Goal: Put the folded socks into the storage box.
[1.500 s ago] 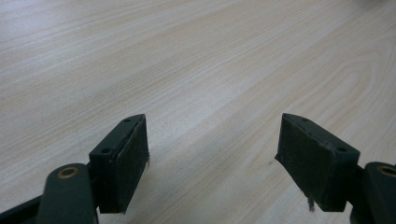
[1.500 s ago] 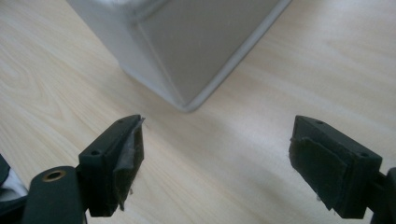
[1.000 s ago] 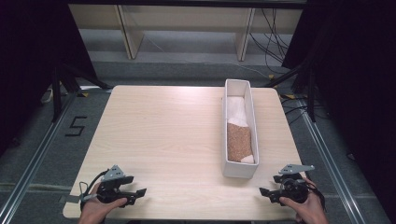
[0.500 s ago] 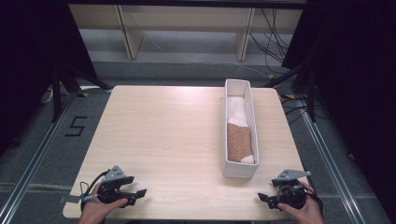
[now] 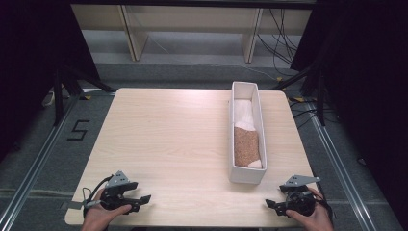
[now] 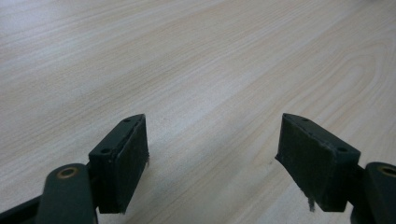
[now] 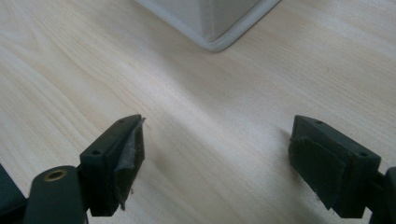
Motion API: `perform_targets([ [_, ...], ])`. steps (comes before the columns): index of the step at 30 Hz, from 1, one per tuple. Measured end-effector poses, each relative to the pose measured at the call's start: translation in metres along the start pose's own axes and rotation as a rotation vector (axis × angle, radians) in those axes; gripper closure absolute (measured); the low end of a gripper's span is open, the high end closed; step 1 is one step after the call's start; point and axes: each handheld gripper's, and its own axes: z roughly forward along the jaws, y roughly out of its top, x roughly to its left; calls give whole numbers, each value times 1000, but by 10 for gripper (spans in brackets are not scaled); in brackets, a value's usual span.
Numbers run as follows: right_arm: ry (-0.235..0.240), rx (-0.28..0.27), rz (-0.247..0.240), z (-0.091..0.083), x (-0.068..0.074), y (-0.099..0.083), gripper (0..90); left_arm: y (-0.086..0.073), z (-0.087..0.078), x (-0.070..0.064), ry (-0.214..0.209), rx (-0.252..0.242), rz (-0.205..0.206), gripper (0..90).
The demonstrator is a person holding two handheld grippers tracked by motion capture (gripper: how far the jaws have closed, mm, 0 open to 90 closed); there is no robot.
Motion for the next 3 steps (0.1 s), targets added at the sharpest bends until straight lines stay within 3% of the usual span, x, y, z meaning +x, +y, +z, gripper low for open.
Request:
perform_targets([
  [3,1,-4,-6,0,0,0,189,0,0,1,-2,7,10,236],
])
